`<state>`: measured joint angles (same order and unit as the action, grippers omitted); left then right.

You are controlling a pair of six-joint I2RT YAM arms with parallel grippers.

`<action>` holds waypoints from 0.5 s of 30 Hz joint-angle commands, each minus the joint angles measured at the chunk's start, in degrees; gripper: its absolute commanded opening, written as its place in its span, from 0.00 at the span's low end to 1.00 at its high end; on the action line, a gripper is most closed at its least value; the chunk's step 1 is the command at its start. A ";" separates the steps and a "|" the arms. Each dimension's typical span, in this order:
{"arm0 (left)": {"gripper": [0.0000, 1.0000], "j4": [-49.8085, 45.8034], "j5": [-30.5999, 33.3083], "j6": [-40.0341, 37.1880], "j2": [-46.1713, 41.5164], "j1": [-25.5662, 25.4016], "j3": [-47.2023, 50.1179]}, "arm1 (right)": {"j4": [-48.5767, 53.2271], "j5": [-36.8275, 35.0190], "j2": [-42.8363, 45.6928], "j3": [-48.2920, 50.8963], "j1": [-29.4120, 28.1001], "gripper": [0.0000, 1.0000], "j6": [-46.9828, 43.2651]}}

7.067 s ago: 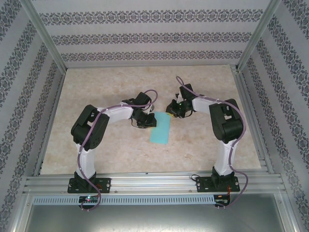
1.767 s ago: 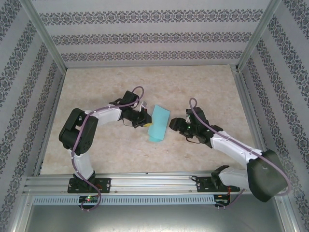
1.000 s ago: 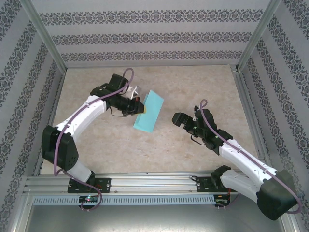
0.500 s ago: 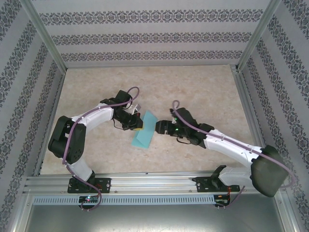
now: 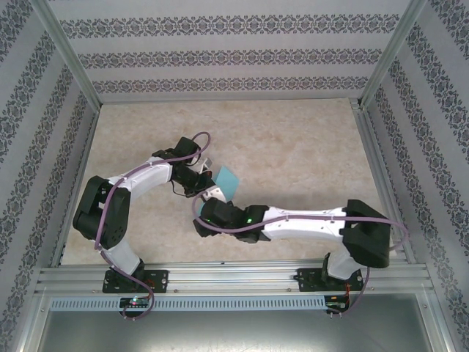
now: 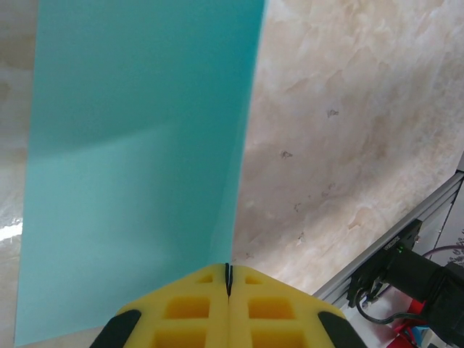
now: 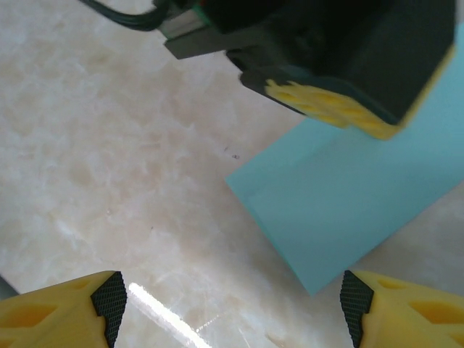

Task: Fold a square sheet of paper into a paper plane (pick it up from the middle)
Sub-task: Fold the triangle a second time at the center of the table.

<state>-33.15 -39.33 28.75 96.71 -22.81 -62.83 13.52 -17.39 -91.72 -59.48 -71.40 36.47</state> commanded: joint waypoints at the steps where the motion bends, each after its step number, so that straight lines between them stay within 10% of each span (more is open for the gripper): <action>1: 0.01 -0.40 0.46 0.60 -1.39 -0.40 0.86 | 5.39 -9.85 -3.87 -5.26 -1.56 0.80 1.04; 15: 0.01 -0.42 0.56 1.14 -1.91 -0.44 1.03 | 5.99 -14.12 -11.64 -9.22 -1.73 0.63 3.42</action>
<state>-33.15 -38.92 29.12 96.38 -22.81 -62.46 18.70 -28.62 -102.67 -67.61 -73.17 38.52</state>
